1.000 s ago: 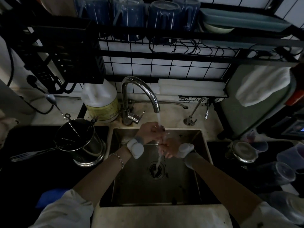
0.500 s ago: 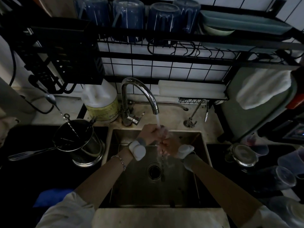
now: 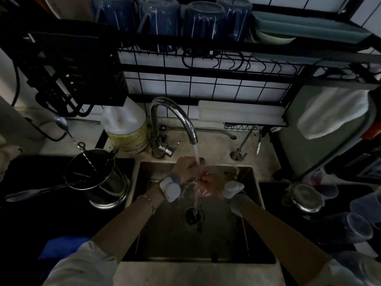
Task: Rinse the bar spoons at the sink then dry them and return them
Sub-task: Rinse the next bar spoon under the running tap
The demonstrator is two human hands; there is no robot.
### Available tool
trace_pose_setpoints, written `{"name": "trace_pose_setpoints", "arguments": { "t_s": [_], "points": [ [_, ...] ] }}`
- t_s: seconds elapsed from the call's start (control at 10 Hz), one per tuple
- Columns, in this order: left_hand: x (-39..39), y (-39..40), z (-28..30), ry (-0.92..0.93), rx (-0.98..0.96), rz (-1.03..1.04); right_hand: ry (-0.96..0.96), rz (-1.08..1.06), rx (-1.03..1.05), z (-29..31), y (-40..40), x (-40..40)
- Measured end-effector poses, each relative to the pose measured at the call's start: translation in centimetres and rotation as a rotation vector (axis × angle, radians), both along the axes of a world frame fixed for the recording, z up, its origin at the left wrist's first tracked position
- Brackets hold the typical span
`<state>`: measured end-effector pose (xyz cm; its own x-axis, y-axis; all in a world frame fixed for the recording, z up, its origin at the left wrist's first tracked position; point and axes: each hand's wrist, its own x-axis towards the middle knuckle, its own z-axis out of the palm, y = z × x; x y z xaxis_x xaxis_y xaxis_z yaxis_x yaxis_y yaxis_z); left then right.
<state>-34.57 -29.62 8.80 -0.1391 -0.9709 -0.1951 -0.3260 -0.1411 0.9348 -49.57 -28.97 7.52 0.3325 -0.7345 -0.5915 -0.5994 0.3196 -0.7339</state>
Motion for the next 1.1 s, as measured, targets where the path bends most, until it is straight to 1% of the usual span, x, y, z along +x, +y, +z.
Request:
{"name": "trace_pose_setpoints", "arguments": {
  "t_s": [0.1, 0.2, 0.3, 0.4, 0.5, 0.6, 0.7, 0.8, 0.9, 1.0, 1.1],
  "points": [
    [0.6, 0.0, 0.0, -0.029, -0.006, -0.030, 0.033, 0.028, -0.075, -0.3, -0.2, 0.2],
    [1.2, -0.1, 0.0, -0.023, 0.013, -0.020, 0.020, 0.016, -0.004, -0.3, -0.7, 0.4],
    [1.7, -0.1, -0.3, -0.086, 0.031, -0.022, -0.040, 0.037, 0.073, 0.3, -1.5, 0.1],
    [2.1, 0.1, -0.9, -0.117, 0.032, 0.031, -0.003, 0.020, -0.061, 1.2, -2.0, -0.2],
    [2.4, 0.3, -1.4, -0.116, 0.063, 0.011, -0.002, -0.036, -0.193, 2.1, -2.7, -0.6],
    [2.4, 0.4, -2.0, -0.034, 0.124, 0.042, -0.029, -0.012, -0.250, 3.4, -3.0, -0.9],
    [2.3, 0.9, -2.1, 0.038, 0.202, 0.019, -0.055, 0.016, -0.264, 4.2, -3.2, -1.1],
    [2.2, 0.9, -2.9, 0.001, 0.175, -0.108, -0.082, 0.009, -0.280, 4.6, -3.5, -1.0],
    [1.8, 1.3, -3.3, -0.018, 0.236, -0.127, -0.118, 0.003, -0.279, 5.0, -3.8, -0.7],
    [1.3, 1.4, -3.7, -0.074, 0.198, -0.175, -0.107, 0.009, -0.279, 5.5, -4.1, -0.6],
    [0.7, 1.8, -3.8, 0.010, 0.263, -0.191, -0.102, 0.055, -0.303, 6.1, -4.3, -0.6]
  ]
}}
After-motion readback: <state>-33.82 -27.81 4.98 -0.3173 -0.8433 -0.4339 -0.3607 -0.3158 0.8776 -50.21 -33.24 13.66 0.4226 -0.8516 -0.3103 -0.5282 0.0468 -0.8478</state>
